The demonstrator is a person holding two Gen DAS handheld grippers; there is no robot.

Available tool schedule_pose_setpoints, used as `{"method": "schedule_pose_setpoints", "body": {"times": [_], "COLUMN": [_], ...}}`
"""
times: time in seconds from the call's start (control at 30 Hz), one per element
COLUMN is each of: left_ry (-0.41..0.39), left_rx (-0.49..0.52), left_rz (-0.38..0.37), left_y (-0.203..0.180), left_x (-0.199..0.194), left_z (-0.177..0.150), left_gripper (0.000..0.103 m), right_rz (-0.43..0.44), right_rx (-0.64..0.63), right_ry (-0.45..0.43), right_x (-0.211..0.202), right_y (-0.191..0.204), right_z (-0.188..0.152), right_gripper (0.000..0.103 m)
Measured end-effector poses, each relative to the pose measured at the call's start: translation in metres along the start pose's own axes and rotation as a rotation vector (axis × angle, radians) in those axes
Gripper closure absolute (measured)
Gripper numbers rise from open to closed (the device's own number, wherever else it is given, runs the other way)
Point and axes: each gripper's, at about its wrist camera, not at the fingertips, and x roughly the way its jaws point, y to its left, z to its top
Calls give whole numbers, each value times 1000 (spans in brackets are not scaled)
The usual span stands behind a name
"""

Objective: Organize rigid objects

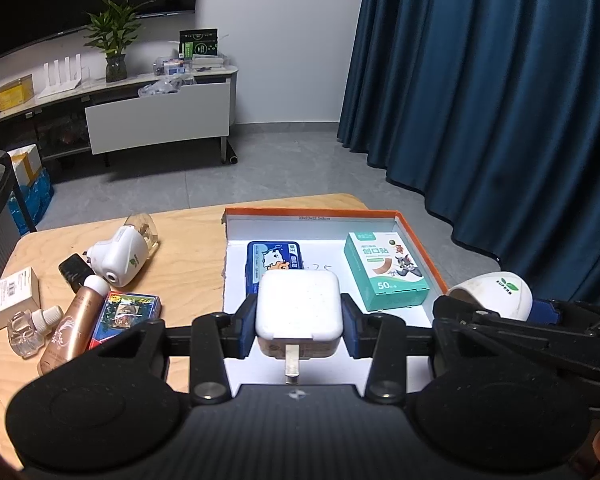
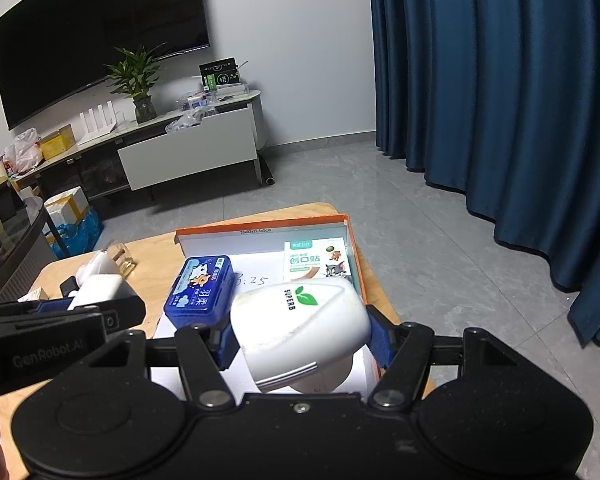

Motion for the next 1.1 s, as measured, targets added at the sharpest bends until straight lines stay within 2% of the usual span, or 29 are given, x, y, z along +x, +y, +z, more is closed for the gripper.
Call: {"method": "schedule_pose_setpoints", "body": {"times": [1.1], "left_ry": [7], "left_rx": [1], "left_rz": [0], "left_y": [-2], "left_x": [3], "left_z": [0], "left_gripper": [61], "right_rz": [-9], "right_rx": [-3], "right_ry": [6], "right_x": [4], "right_y": [-3], "right_z": [1], "right_gripper": [28]}}
